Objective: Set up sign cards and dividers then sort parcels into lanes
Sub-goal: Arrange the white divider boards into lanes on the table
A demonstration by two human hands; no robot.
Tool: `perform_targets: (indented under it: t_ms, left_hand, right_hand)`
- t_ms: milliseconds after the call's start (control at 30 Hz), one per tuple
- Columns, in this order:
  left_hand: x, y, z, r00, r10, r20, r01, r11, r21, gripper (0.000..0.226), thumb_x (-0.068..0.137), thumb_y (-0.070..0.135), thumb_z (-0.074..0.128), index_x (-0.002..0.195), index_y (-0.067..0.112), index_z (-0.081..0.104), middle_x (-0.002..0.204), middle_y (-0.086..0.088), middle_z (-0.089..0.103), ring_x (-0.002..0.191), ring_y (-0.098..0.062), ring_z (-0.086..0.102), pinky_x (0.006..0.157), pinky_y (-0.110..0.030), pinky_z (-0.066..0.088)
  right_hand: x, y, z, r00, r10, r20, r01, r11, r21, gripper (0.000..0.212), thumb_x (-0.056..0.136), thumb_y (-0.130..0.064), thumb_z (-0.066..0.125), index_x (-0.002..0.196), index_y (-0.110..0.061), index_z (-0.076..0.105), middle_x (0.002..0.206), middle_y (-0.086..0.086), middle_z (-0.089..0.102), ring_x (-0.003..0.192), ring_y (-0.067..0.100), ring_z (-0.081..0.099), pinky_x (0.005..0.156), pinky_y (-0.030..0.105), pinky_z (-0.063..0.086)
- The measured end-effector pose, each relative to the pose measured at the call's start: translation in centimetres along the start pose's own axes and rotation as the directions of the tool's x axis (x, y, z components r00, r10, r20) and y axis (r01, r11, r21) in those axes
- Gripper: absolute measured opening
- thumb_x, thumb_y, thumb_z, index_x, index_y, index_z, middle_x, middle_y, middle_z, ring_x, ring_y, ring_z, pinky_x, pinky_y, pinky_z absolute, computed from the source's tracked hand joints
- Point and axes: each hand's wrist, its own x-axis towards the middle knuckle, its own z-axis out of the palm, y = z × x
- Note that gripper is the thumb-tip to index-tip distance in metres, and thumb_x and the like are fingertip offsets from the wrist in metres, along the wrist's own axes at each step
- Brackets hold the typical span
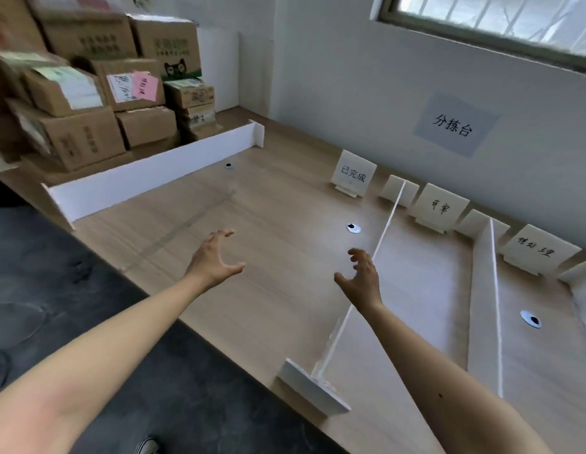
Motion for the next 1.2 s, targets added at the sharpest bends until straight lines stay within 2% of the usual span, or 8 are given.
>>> perform_targets:
  t_ms: [67,267,433,567,633,867,1033,1200]
  left_hand:
    - [0.4,-2.4,-3.0,1.0,-0.016,-0.026,0.016,1.0,-0.006,0.077,0.07,0.029,0.082,0.136,0.02,0.042,0.137,-0.002,0.047,0.124,-0.022,0.047,0.101,-0.036,0.04]
    - [2.5,-10.3,-11.6,0.994,-0.093,-0.051,0.092,0.996,-0.019,0.079,0.071,0.027,0.081,0.137,0.019,0.039,0.14,-0.002,0.042,0.125,-0.02,0.044,0.097,-0.027,0.037]
    - [4.6,-16.5,-18.2,0.988,-0.144,-0.06,0.143,0.99,-0.015,0.081,0.072,0.027,0.081,0.139,0.015,0.037,0.141,-0.003,0.042,0.128,-0.019,0.042,0.101,-0.029,0.036]
    - [6.0,-20.8,-22.9,0.984,-0.16,-0.077,0.158,0.987,-0.03,0.079,0.071,0.025,0.082,0.137,0.013,0.039,0.138,-0.003,0.043,0.127,-0.019,0.042,0.102,-0.03,0.037]
    - [6.6,-22.7,-24.8,0.979,-0.179,-0.096,0.174,0.983,-0.062,0.079,0.071,0.023,0.082,0.137,0.013,0.039,0.14,-0.003,0.043,0.129,-0.02,0.041,0.102,-0.029,0.036]
    - [8.8,-27.0,-28.0,0.97,-0.203,-0.138,0.194,0.978,-0.075,0.08,0.07,0.021,0.083,0.136,0.011,0.04,0.14,-0.002,0.042,0.128,-0.017,0.04,0.099,-0.023,0.032]
    - [10.6,-29.4,-29.1,0.96,-0.235,-0.154,0.228,0.972,-0.061,0.084,0.066,0.023,0.086,0.136,0.013,0.04,0.14,-0.003,0.042,0.129,-0.018,0.039,0.104,-0.029,0.032]
    - [13.5,-31.8,-30.3,0.951,-0.263,-0.161,0.268,0.964,0.004,0.081,0.067,0.022,0.085,0.135,0.012,0.042,0.137,-0.007,0.044,0.126,-0.023,0.04,0.099,-0.03,0.033]
  right_hand:
    - [1.0,-3.2,3.3,0.999,-0.045,0.027,0.045,0.999,0.007,0.051,0.075,-0.011,0.072,0.122,-0.012,0.05,0.117,0.004,0.052,0.107,0.023,0.051,0.085,0.03,0.04]
    - [2.5,-13.1,14.1,0.986,-0.133,0.105,0.124,0.988,0.087,0.057,0.074,-0.009,0.074,0.125,-0.007,0.05,0.121,0.011,0.051,0.108,0.027,0.052,0.089,0.033,0.042]
    - [3.2,-20.4,22.2,0.974,-0.143,0.174,0.122,0.985,0.125,0.061,0.076,-0.013,0.075,0.129,-0.008,0.046,0.122,0.011,0.05,0.111,0.029,0.051,0.089,0.036,0.043]
    - [3.7,-25.6,26.9,0.971,-0.144,0.189,0.113,0.979,0.168,0.062,0.078,-0.014,0.075,0.131,-0.008,0.044,0.122,0.011,0.049,0.11,0.026,0.05,0.083,0.028,0.041]
    - [3.8,-27.9,28.8,0.968,-0.152,0.2,0.115,0.976,0.185,0.061,0.079,-0.015,0.075,0.131,-0.009,0.044,0.122,0.009,0.047,0.109,0.024,0.05,0.087,0.031,0.044]
    - [5.2,-32.1,33.8,0.956,-0.139,0.257,0.082,0.971,0.223,0.06,0.083,-0.016,0.071,0.133,-0.011,0.039,0.12,0.006,0.043,0.101,0.019,0.048,0.084,0.027,0.043]
    - [6.7,-33.4,36.6,0.946,-0.097,0.31,0.034,0.979,0.203,0.061,0.083,-0.021,0.071,0.134,-0.016,0.038,0.11,0.006,0.048,0.098,0.02,0.052,0.09,0.039,0.051]
    - [9.7,-35.3,39.4,0.926,-0.082,0.368,0.021,0.985,0.168,0.059,0.087,-0.022,0.067,0.136,-0.018,0.036,0.115,0.007,0.05,0.098,0.018,0.053,0.08,0.029,0.046]
